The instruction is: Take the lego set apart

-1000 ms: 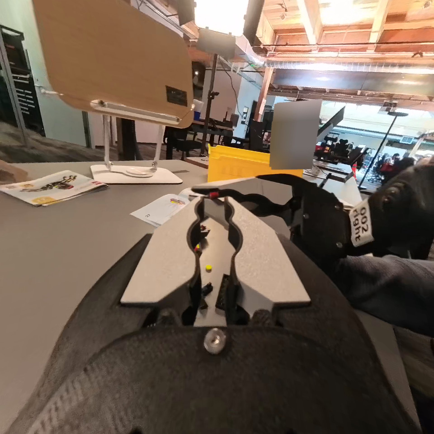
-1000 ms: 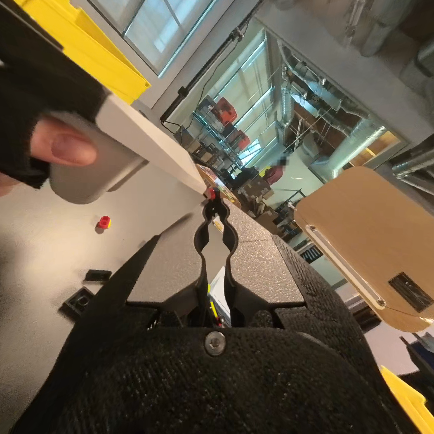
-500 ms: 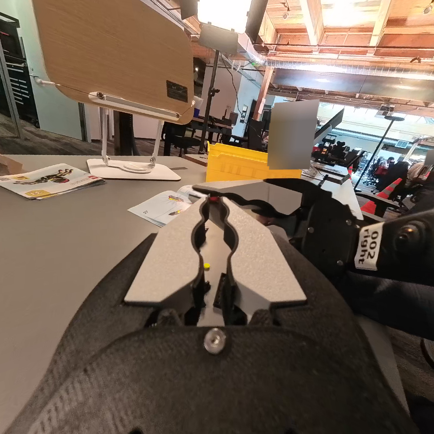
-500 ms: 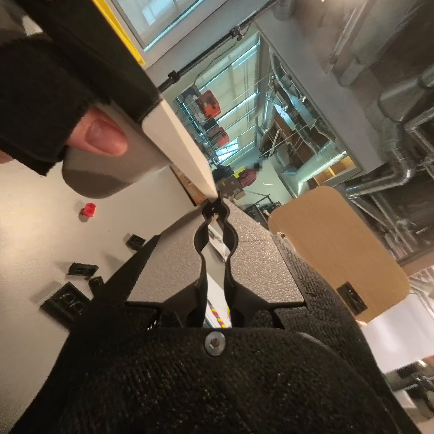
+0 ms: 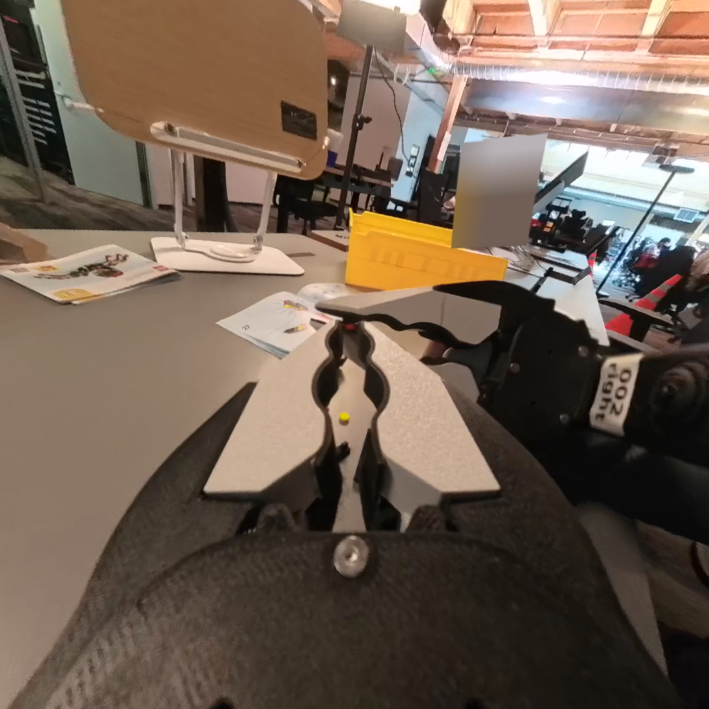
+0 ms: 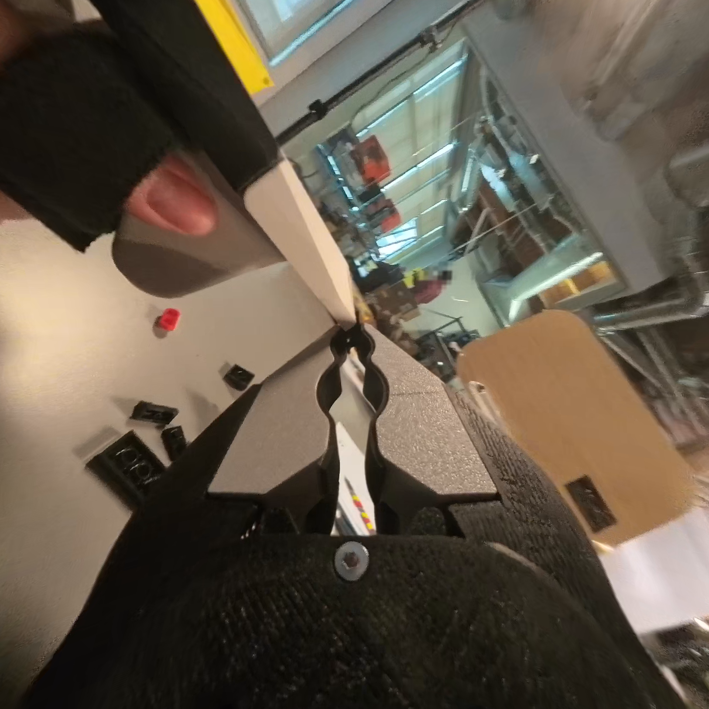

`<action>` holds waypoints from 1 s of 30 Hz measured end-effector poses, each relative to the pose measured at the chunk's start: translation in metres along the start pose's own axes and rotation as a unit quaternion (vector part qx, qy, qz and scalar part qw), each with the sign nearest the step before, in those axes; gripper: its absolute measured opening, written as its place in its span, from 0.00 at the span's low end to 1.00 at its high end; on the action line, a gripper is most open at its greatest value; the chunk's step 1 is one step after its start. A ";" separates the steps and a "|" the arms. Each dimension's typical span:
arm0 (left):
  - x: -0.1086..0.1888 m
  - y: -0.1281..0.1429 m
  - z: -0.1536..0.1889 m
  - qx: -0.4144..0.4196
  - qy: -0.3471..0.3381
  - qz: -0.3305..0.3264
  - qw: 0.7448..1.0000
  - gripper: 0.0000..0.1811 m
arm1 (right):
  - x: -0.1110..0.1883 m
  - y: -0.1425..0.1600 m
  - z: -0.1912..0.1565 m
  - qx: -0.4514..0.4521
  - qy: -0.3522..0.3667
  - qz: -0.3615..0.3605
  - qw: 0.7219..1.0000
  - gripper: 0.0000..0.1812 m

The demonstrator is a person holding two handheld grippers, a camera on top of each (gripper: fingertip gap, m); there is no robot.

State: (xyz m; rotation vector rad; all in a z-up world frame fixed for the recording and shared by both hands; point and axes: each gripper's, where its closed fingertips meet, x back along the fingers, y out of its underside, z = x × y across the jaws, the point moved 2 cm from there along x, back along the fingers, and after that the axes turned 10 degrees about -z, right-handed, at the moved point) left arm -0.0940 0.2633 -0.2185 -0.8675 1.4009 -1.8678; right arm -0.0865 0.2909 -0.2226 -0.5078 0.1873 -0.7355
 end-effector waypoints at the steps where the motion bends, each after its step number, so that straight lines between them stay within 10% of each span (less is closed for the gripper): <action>1: -0.001 0.002 -0.001 -0.002 0.000 -0.012 1.000 0.03 | 0.000 0.002 -0.002 -0.007 -0.017 -0.001 1.000 0.01; 23: -0.009 0.001 -0.010 -0.048 -0.077 -0.015 0.996 0.03 | -0.012 0.009 -0.002 -0.180 -0.014 -0.067 0.981 0.01; 27: 0.002 -0.001 -0.020 -0.031 -0.101 0.002 0.994 0.03 | -0.007 0.053 0.035 -0.359 0.058 -0.111 0.925 0.01; 30: -0.001 -0.002 -0.014 -0.059 -0.101 0.003 0.993 0.03 | -0.008 0.050 0.035 -0.321 0.073 -0.109 0.938 0.02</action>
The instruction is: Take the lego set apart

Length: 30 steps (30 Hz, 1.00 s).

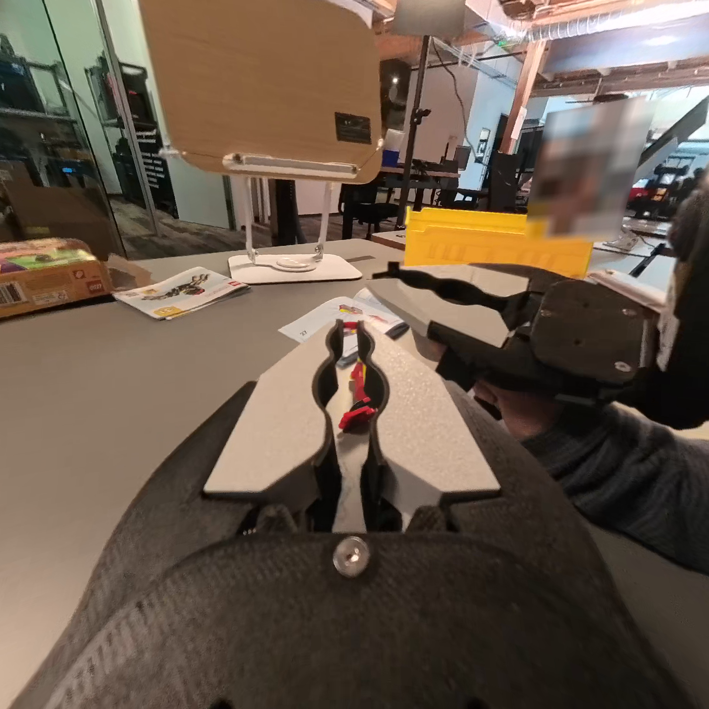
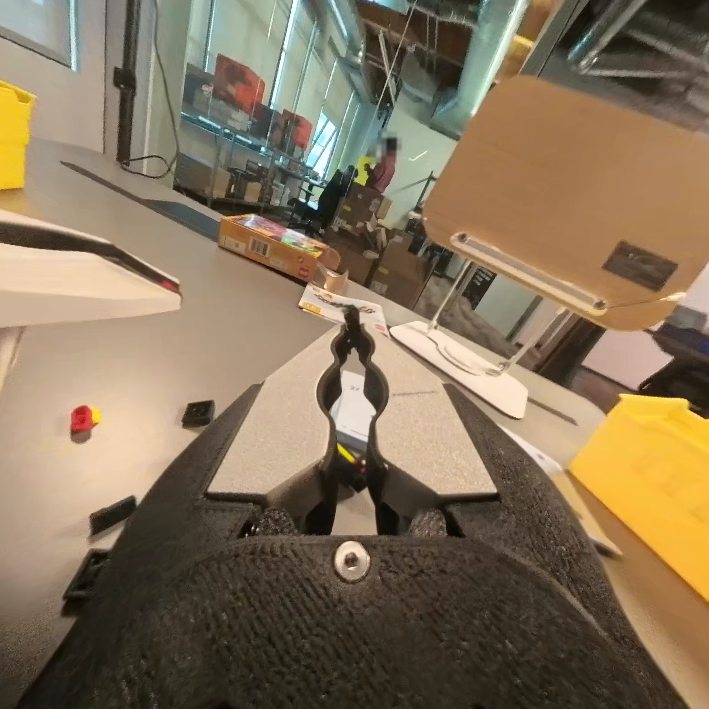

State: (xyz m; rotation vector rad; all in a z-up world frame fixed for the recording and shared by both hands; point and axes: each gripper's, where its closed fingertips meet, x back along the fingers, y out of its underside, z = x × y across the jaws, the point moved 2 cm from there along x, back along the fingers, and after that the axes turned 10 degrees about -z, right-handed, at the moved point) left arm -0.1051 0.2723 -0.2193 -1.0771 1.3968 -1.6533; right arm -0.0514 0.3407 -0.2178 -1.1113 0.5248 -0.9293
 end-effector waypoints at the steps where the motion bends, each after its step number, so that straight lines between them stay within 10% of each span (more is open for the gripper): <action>1: 0.000 -0.002 0.003 -0.013 0.002 0.005 1.000 0.03 | 0.001 -0.001 0.003 0.000 0.008 0.007 1.000 0.02; 9: 0.050 -0.066 0.003 -0.143 -0.092 0.139 0.976 0.03 | 0.009 -0.013 0.008 0.019 0.026 0.070 0.997 0.02; 14: 0.146 -0.123 -0.103 -0.085 -0.271 0.058 0.957 0.03 | 0.012 -0.019 0.002 0.039 0.018 0.091 0.995 0.02; 23: 0.234 0.018 -0.261 0.142 -0.339 -0.428 0.826 0.04 | 0.009 -0.018 -0.002 0.062 0.019 0.085 0.994 0.02; 30: 0.237 0.060 -0.281 0.293 -0.283 -0.476 0.779 0.23 | 0.009 -0.019 -0.001 0.053 0.016 0.088 0.995 0.02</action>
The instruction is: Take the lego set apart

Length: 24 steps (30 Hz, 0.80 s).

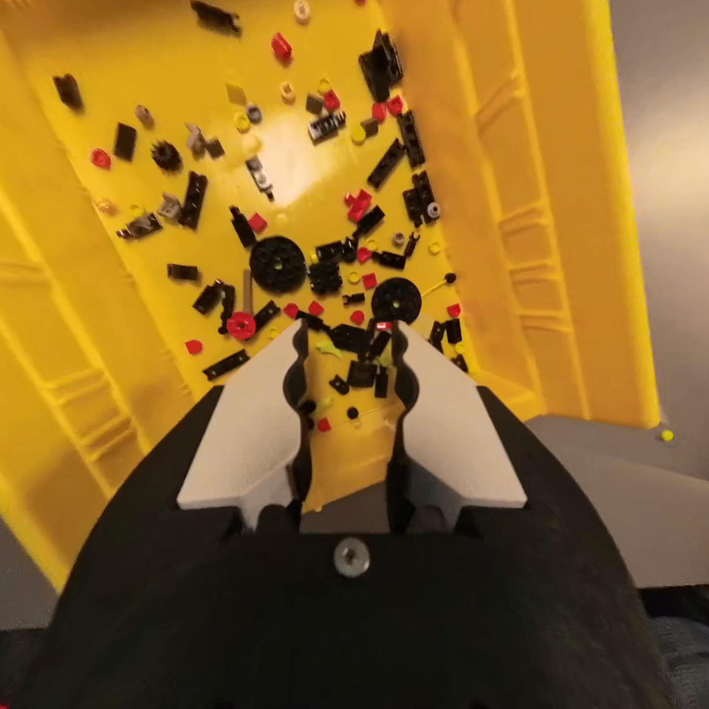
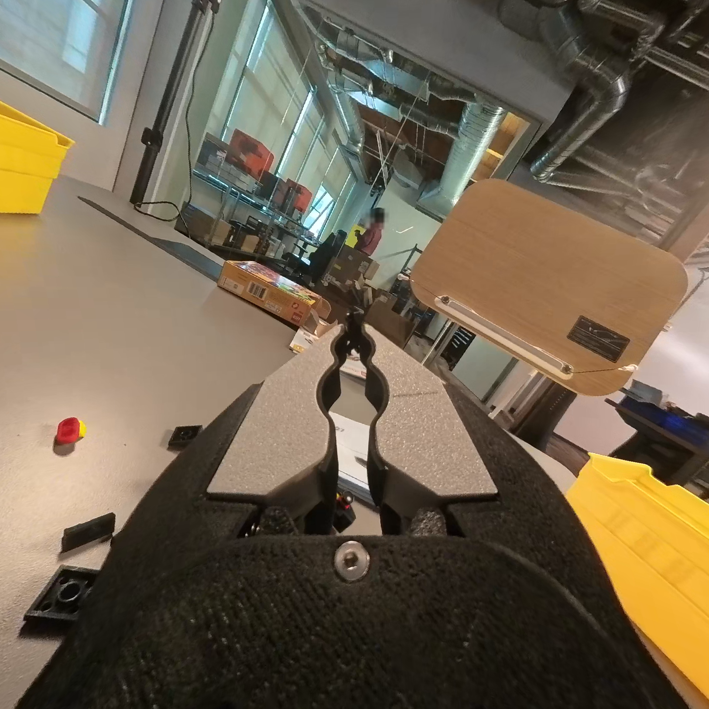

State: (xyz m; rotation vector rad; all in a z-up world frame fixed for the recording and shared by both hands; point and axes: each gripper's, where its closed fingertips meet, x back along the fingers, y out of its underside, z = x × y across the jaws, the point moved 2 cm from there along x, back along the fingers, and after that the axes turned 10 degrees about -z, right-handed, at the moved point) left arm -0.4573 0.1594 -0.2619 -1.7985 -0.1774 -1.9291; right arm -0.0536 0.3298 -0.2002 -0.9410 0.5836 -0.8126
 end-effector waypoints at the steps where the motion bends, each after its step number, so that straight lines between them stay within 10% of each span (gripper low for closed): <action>1: 0.001 -0.004 -0.002 0.002 -0.005 0.009 1.000 0.24 | 0.000 0.000 0.000 -0.002 -0.002 0.001 1.000 0.02; 10: -0.016 0.006 -0.014 0.051 -0.020 -0.127 0.990 0.45 | 0.000 -0.004 -0.007 0.006 -0.017 0.009 1.000 0.02; 24: -0.039 -0.021 -0.004 -0.016 -0.076 -0.091 0.993 0.62 | -0.001 -0.005 -0.013 0.017 -0.027 0.009 0.999 0.02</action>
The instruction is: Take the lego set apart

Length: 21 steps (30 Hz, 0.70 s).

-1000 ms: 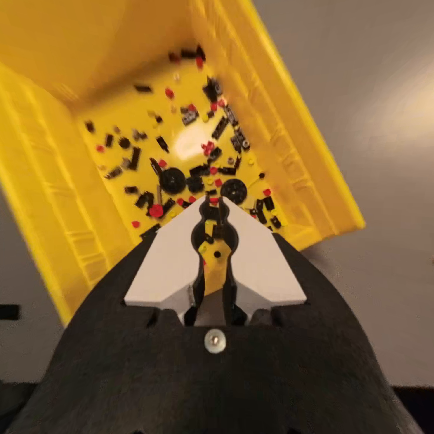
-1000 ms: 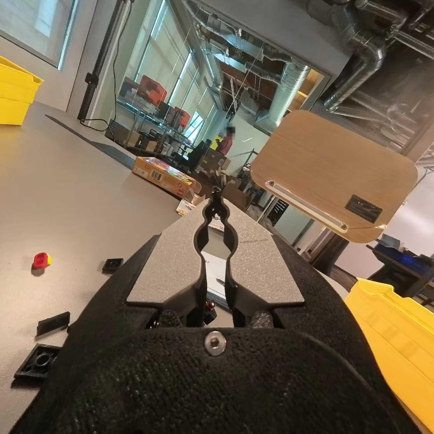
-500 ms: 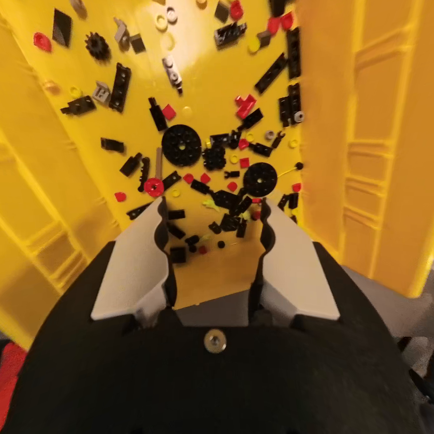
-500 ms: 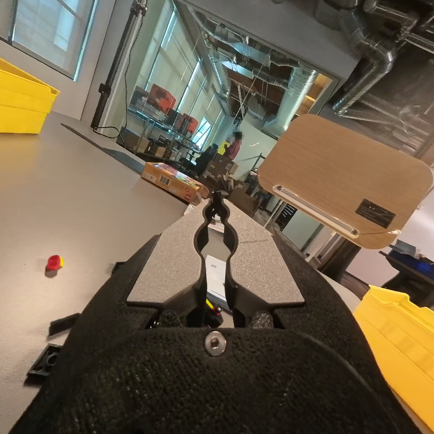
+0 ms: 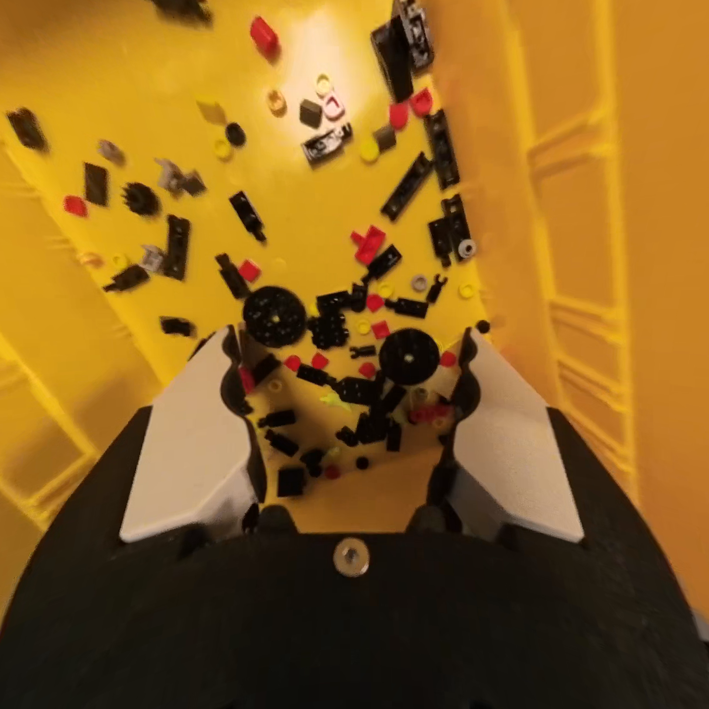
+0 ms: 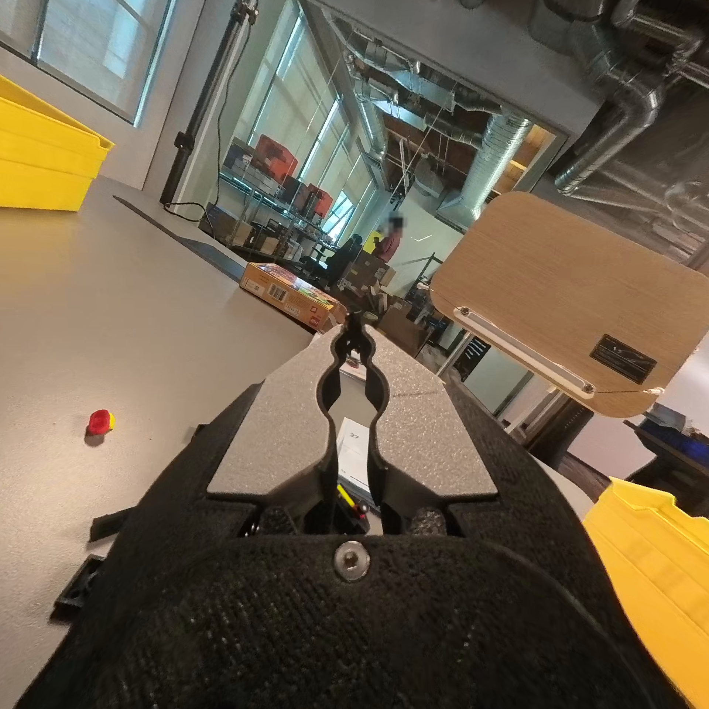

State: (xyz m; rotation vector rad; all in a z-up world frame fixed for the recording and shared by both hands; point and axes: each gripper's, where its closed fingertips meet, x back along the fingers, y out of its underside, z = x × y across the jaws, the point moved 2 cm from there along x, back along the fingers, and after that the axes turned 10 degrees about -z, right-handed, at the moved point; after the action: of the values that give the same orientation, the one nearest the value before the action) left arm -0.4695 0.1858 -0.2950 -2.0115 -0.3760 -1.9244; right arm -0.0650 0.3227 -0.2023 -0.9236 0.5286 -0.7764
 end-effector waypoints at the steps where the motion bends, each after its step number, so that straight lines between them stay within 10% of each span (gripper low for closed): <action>1: -0.003 0.002 -0.003 -0.008 -0.007 -0.013 1.000 0.64 | 0.000 0.000 -0.002 0.005 -0.003 -0.001 1.000 0.02; 5: -0.006 -0.002 -0.008 -0.010 -0.003 -0.003 1.000 0.65 | -0.001 0.000 -0.006 0.020 -0.009 -0.003 1.000 0.02; 8: 0.026 -0.018 0.001 0.005 0.054 0.125 0.991 0.60 | 0.000 0.000 -0.003 0.013 -0.004 -0.001 1.000 0.02; 13: 0.124 0.024 0.067 -0.058 0.164 0.391 0.904 0.48 | -0.002 0.002 0.007 0.002 0.009 0.003 1.000 0.02; 15: 0.144 0.067 0.122 -0.133 0.240 0.446 0.852 0.29 | -0.004 0.006 0.010 -0.006 0.009 -0.006 1.000 0.02; 17: 0.137 0.107 0.176 -0.201 0.294 0.447 0.821 0.24 | -0.002 0.006 0.011 0.002 0.003 0.000 1.000 0.02; 21: 0.067 0.142 0.234 -0.298 0.282 0.337 0.847 0.22 | -0.001 0.010 0.017 0.000 0.012 -0.005 1.000 0.02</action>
State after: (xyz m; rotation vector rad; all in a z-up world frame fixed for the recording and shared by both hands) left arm -0.1948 0.1501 -0.2436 -1.4067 1.0504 -2.1166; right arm -0.0506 0.3356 -0.2021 -0.9182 0.5458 -0.7976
